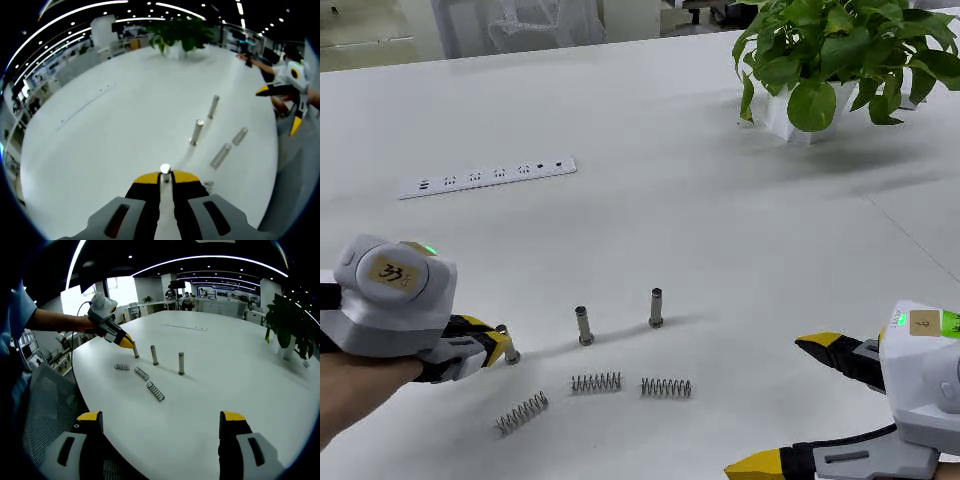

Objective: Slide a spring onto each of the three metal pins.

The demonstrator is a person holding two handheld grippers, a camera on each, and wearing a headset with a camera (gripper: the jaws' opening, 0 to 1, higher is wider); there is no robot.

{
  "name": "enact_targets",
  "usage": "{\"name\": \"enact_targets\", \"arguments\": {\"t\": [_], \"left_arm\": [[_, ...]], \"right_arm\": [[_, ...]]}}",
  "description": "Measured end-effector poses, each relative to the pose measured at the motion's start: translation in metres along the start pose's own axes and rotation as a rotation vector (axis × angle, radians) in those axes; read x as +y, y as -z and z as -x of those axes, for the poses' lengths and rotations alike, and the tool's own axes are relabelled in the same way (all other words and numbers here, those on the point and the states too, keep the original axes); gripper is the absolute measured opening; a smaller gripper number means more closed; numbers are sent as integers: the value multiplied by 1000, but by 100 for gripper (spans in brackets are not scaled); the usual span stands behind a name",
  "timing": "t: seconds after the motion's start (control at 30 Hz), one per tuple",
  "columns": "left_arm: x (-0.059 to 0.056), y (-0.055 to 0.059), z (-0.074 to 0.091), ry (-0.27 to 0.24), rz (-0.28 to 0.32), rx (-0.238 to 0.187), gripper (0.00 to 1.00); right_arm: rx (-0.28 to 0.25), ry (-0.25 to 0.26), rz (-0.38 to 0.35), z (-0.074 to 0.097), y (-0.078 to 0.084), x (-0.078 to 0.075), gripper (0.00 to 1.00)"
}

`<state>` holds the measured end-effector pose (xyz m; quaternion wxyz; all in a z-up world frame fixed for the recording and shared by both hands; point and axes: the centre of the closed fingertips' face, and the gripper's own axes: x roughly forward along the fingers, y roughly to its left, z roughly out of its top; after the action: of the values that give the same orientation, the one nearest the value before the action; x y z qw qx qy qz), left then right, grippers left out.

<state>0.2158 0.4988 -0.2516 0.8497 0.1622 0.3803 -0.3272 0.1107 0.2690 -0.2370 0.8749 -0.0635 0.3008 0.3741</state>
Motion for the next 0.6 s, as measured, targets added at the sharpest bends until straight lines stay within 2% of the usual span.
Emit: {"name": "enact_targets", "arguments": {"t": [0.17,0.2,0.23,0.27,0.4,0.5,0.6], "left_arm": [[0,3,-1,-1,10,5,7],[0,5,-2,2,2,9,3],[7,3,-1,-36,-10,-4,2],[2,5,-1,-14,1,2,1],[-2,7,-2,-11,14,0,8],[-4,7,-2,-4,18,-1,8],[-4,7,-2,-6,27,-5,14]], "right_arm": [[3,-1,2,0,0,0,98],[4,0,3,0,0,0,98],[3,0,2,0,0,0,98],[2,0,0,0,0,0,98],[3,2,0,0,0,0,98],[6,1,1,0,1,0,98],[6,1,2,0,1,0,98]]}}
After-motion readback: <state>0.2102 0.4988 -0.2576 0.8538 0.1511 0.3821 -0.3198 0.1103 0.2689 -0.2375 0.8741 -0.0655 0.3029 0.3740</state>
